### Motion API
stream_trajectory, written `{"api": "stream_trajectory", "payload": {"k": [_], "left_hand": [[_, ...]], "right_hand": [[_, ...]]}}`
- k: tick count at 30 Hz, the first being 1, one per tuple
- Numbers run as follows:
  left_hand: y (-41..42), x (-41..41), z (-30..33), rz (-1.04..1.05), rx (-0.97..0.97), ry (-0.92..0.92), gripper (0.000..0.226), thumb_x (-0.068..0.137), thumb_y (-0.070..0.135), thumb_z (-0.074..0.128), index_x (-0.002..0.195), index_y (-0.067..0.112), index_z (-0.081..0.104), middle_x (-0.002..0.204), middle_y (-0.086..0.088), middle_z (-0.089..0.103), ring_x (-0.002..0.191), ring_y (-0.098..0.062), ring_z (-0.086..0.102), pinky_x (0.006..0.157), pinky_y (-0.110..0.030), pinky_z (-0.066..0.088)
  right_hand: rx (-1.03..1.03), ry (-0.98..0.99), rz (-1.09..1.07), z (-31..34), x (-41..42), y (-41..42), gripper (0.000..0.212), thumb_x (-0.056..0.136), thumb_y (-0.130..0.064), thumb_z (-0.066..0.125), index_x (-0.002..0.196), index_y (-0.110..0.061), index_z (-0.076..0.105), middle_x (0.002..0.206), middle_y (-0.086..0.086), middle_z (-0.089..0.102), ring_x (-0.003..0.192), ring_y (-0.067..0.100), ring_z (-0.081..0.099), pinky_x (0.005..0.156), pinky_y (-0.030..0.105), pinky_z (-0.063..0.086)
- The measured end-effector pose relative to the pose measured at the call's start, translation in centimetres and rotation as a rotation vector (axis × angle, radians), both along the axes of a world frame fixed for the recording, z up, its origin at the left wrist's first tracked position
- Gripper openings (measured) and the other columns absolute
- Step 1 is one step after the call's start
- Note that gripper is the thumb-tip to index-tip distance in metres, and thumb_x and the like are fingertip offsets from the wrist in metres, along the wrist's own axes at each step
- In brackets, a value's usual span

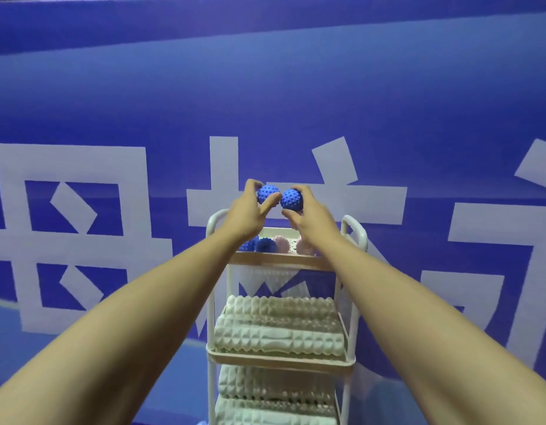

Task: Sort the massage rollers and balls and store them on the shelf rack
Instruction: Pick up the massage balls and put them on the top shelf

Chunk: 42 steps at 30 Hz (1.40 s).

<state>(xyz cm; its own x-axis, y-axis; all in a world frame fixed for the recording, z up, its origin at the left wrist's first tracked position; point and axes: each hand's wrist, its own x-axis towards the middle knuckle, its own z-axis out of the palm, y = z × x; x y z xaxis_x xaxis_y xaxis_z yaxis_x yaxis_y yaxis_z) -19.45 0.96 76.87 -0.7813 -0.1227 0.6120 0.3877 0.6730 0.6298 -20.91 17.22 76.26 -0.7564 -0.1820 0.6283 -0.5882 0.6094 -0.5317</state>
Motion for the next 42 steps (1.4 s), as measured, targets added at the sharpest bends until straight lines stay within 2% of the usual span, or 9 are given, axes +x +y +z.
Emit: {"api": "stream_trajectory", "payload": {"k": [4,7,12,20,27,30,34,39,42], "left_hand": [[0.0,-4.5,-0.2,-0.045,0.137,-0.069,0.043,0.102,0.050,0.047,0.132,0.023,0.033,0.121,-0.014,0.060,0.105,-0.034,0.062,0.093,-0.049,0.053],[-0.4,-6.7,-1.2,-0.040,0.230,-0.123,0.033,0.102,0.051,0.041,0.124,0.032,0.027,0.121,-0.026,0.058,0.113,-0.043,0.057,0.092,-0.052,0.052],[-1.7,-8.9,-2.5,-0.046,0.232,-0.112,0.036,0.102,0.052,0.041,0.128,0.032,0.027,0.121,-0.021,0.058,0.099,-0.032,0.061,0.097,-0.053,0.052],[-1.9,-9.0,-3.0,-0.112,0.105,-0.099,0.040,0.102,0.045,0.052,0.132,0.029,0.031,0.116,-0.002,0.059,0.073,-0.007,0.057,0.062,-0.017,0.043],[-1.6,-8.8,-3.0,-0.120,0.136,-0.113,0.042,0.102,0.046,0.051,0.133,0.026,0.031,0.118,-0.005,0.058,0.076,-0.008,0.058,0.067,-0.020,0.043],[-1.6,-8.6,-2.9,-0.125,0.153,-0.104,0.044,0.101,0.045,0.053,0.136,0.026,0.033,0.119,-0.004,0.058,0.077,-0.009,0.058,0.071,-0.024,0.049],[-1.3,-7.8,-2.7,-0.196,0.190,-0.076,0.044,0.097,0.043,0.062,0.135,0.027,0.047,0.114,-0.007,0.065,0.077,-0.019,0.062,0.071,-0.027,0.055],[-1.6,-6.8,-2.8,-0.224,0.109,-0.081,0.040,0.096,0.049,0.061,0.131,0.030,0.060,0.098,0.008,0.073,0.089,-0.009,0.071,0.070,-0.017,0.052],[-1.6,-7.2,-2.5,-0.163,0.147,-0.042,0.027,0.103,0.042,0.048,0.111,0.025,0.067,0.100,0.005,0.066,0.091,-0.010,0.063,0.088,-0.034,0.053]], "right_hand": [[0.036,-0.037,-0.008,0.3,-4.2,-1.0,0.046,0.098,-0.030,0.063,0.137,-0.028,0.038,0.123,0.007,0.062,0.101,0.024,0.060,0.081,0.031,0.047],[0.081,-0.099,0.025,-0.7,-6.2,-1.6,0.047,0.099,-0.028,0.063,0.135,-0.025,0.035,0.124,0.010,0.060,0.096,0.024,0.057,0.078,0.031,0.042],[0.141,-0.123,0.001,-2.2,-7.8,-2.0,0.046,0.101,-0.032,0.058,0.137,-0.026,0.031,0.124,0.010,0.059,0.098,0.024,0.059,0.080,0.033,0.047],[0.320,-0.144,-0.213,-3.1,-8.3,-2.6,0.045,0.101,-0.047,0.042,0.128,-0.012,0.051,0.124,0.012,0.060,0.107,0.032,0.058,0.088,0.043,0.050],[0.334,-0.167,-0.338,-3.1,-8.4,-2.3,0.048,0.100,-0.045,0.052,0.133,-0.014,0.039,0.120,0.012,0.065,0.108,0.034,0.061,0.093,0.047,0.049],[0.319,-0.128,-0.290,-3.2,-8.5,-2.5,0.046,0.102,-0.046,0.048,0.138,-0.017,0.045,0.135,0.009,0.057,0.119,0.031,0.056,0.099,0.049,0.048],[0.072,-0.033,-0.050,-2.7,-8.3,-2.2,0.052,0.103,-0.038,0.050,0.151,-0.037,0.029,0.149,0.004,0.045,0.124,0.026,0.055,0.098,0.047,0.051],[0.031,0.004,0.196,-2.8,-8.1,-2.1,0.052,0.099,-0.017,0.058,0.143,-0.040,0.042,0.139,-0.001,0.055,0.108,0.018,0.063,0.085,0.029,0.053],[0.001,-0.006,0.087,-2.8,-8.0,-2.2,0.044,0.099,-0.026,0.061,0.138,-0.035,0.042,0.134,0.002,0.054,0.109,0.022,0.061,0.089,0.034,0.054]]}}
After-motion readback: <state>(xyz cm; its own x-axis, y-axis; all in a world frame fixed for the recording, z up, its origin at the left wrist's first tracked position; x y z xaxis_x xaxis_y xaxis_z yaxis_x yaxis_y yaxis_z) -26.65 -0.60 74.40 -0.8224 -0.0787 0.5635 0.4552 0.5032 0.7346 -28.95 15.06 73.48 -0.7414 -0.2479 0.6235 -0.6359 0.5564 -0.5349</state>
